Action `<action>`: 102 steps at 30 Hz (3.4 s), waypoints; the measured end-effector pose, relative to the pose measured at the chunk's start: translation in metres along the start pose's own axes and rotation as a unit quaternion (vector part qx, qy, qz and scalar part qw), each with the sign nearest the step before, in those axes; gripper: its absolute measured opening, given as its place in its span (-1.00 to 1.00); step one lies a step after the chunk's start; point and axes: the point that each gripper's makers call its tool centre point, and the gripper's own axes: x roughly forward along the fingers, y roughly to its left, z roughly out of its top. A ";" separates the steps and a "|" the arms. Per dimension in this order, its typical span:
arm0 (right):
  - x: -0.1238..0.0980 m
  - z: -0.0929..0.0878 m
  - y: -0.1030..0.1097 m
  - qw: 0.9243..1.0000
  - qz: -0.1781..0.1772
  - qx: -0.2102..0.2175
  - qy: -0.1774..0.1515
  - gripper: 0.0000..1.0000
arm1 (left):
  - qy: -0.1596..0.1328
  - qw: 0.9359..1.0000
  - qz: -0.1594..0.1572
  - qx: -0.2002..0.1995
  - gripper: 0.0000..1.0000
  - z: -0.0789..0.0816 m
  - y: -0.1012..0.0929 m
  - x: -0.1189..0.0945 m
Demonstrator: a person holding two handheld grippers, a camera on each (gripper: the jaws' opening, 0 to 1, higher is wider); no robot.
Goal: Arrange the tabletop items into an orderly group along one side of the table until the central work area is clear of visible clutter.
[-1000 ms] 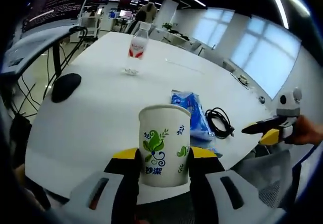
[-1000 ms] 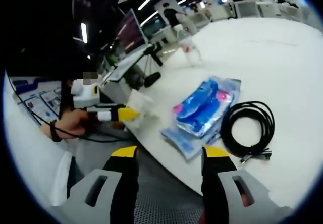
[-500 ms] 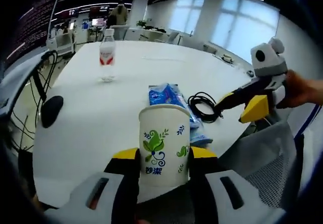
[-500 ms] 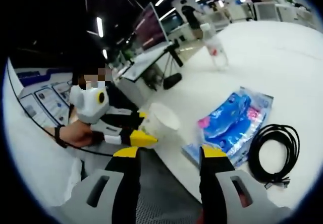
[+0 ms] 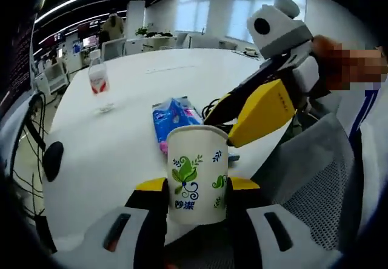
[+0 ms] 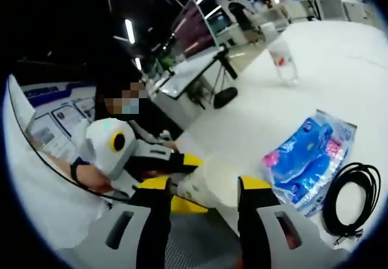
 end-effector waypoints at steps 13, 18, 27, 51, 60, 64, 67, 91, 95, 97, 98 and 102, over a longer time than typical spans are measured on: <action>0.010 -0.017 0.014 0.999 0.039 0.007 0.037 -0.21 | -0.005 0.997 -0.041 0.072 -0.26 0.015 -0.026 0.004; 0.006 -0.024 0.012 0.999 0.036 0.012 0.033 -0.48 | -0.001 0.994 -0.062 0.089 -0.25 0.017 -0.034 0.007; -0.001 -0.030 0.011 0.999 0.030 0.016 0.024 -0.87 | 0.009 0.991 -0.083 0.106 -0.25 0.014 -0.043 0.010; -0.012 -0.024 0.001 0.998 0.004 0.046 -0.043 -0.94 | 0.020 0.992 -0.090 0.085 -0.18 0.018 -0.040 0.017; -0.025 -0.010 -0.006 0.995 0.001 0.058 -0.080 -0.96 | 0.006 0.995 -0.083 0.048 -0.13 0.030 -0.033 0.017; -0.029 -0.006 -0.011 0.994 -0.003 0.061 -0.091 -1.00 | 0.000 0.998 -0.068 0.016 -0.23 0.032 -0.023 0.017; -0.035 -0.004 -0.017 0.993 -0.010 0.058 -0.098 -1.00 | 0.000 0.998 -0.063 0.000 -0.26 0.029 -0.018 0.016; -0.084 -0.003 -0.063 0.986 -0.052 0.087 -0.130 -1.00 | -0.028 0.989 0.035 -0.144 -0.17 0.019 0.035 0.001; -0.096 -0.004 -0.072 0.985 -0.061 0.092 -0.132 -1.00 | -0.024 0.988 0.050 -0.143 -0.09 0.015 0.039 -0.003; -0.103 -0.006 -0.077 0.985 -0.067 0.094 -0.130 -1.00 | -0.024 0.987 0.059 -0.149 -0.06 0.013 0.042 -0.006; -0.105 -0.007 -0.079 0.985 -0.069 0.094 -0.128 -1.00 | -0.025 0.986 0.063 -0.152 -0.05 0.012 0.044 -0.008; -0.110 -0.007 -0.092 0.986 -0.078 0.095 -0.116 -1.00 | -0.023 0.984 0.075 -0.163 0.01 0.005 0.049 -0.013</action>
